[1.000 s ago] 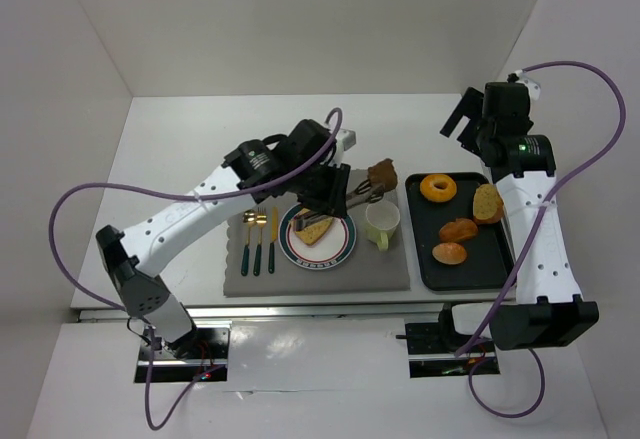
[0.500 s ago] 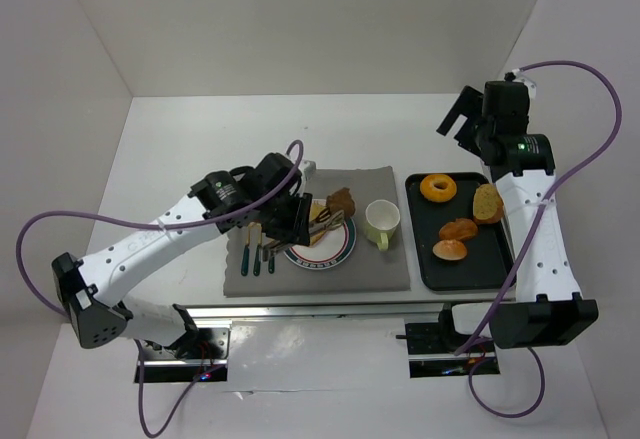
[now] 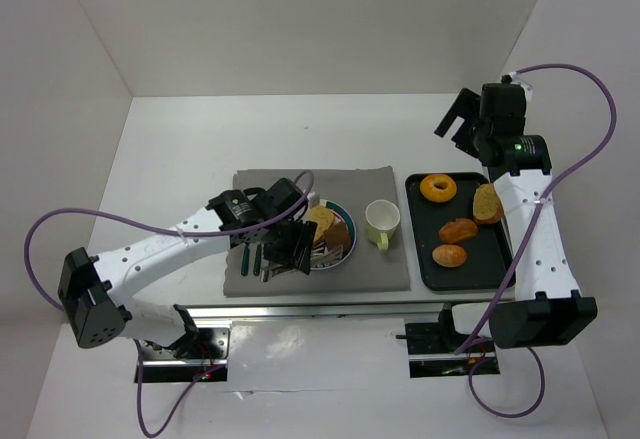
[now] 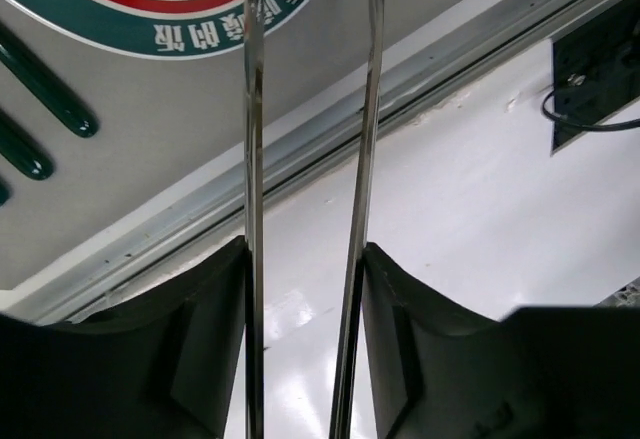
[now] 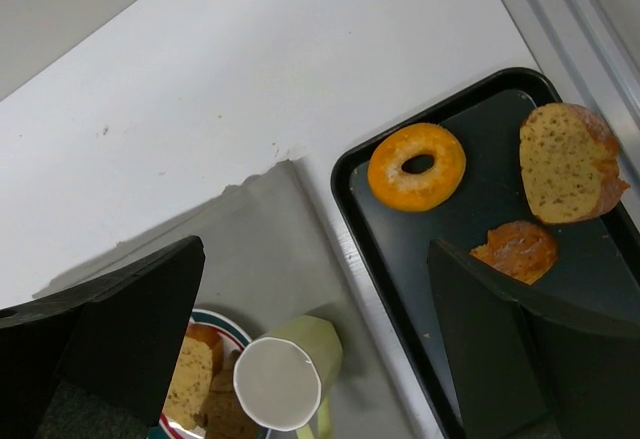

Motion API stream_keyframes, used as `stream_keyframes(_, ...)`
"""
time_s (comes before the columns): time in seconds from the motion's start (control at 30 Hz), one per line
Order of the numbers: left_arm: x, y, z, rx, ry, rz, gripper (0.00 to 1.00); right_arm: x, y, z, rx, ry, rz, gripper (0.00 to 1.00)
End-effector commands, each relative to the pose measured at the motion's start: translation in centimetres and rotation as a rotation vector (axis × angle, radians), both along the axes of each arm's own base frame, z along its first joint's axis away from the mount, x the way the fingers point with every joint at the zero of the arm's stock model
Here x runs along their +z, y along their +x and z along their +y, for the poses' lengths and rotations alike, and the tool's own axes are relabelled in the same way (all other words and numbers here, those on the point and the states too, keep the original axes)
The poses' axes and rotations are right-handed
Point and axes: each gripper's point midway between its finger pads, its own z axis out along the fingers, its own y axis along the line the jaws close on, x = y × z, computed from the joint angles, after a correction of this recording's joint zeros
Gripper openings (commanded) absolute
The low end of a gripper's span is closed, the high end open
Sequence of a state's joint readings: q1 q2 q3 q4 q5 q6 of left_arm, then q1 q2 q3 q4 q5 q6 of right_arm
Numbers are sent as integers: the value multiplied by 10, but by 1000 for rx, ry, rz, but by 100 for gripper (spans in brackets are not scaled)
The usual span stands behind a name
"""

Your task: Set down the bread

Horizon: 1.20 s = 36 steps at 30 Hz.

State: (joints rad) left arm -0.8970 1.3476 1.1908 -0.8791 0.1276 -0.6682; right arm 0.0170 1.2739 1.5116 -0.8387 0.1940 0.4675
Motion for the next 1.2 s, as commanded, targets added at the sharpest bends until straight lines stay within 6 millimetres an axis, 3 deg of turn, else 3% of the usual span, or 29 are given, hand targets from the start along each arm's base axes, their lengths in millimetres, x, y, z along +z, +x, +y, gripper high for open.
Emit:
stream_keyframes(0.0,19,2,-11,4,-39,-25,59,18,8,1,-6,5,-87,100)
stream_keyframes(0.03,18,1,-10,4,-31,-18,68,18,8,1,-6,5,-87,100)
stream_keyframes(0.13,23,-1,-5,8,-12,-15,71,12,9,2,2,10,-78,100)
stream_keyframes(0.27,33,1,1,23,-2,-18,69,12,9,2,2,10,-78,100)
stream_keyframes(0.33,55,7,3,42,-33,-57,67,12,9,2,2,10,-78,100)
stream_keyframes(0.47,78,24,33,145,24,-110,65,10,10,4,10,15,-79,100)
stream_keyframes(0.57,90,64,69,287,79,-209,65,8,12,4,10,15,-81,100)
stream_keyframes(0.6,93,88,86,346,81,-255,65,9,12,4,4,24,-83,100)
stream_keyframes(0.67,100,120,101,423,58,-299,65,5,11,4,4,24,-73,100)
stream_keyframes(0.73,114,164,104,488,-53,-357,65,4,9,4,4,24,-73,100)
stream_keyframes(0.8,130,191,93,481,-125,-429,65,5,8,4,4,24,-83,100)
stream_keyframes(0.83,120,211,89,473,-118,-426,64,5,8,4,4,24,-83,100)
stream_keyframes(0.9,124,244,83,484,-124,-464,64,5,8,6,13,30,-82,100)
stream_keyframes(0.93,116,257,82,497,-97,-458,63,5,8,8,21,35,-82,100)
stream_keyframes(0.97,87,280,81,507,-33,-436,63,5,8,8,21,35,-82,100)
stream_keyframes(1.0,91,298,78,511,-36,-472,63,5,8,10,31,41,-82,100)
stream_keyframes(1.1,58,343,71,523,9,-501,63,-1,7,14,38,67,-66,100)
stream_keyframes(1.17,43,360,63,533,7,-489,63,-3,4,14,38,67,-63,100)
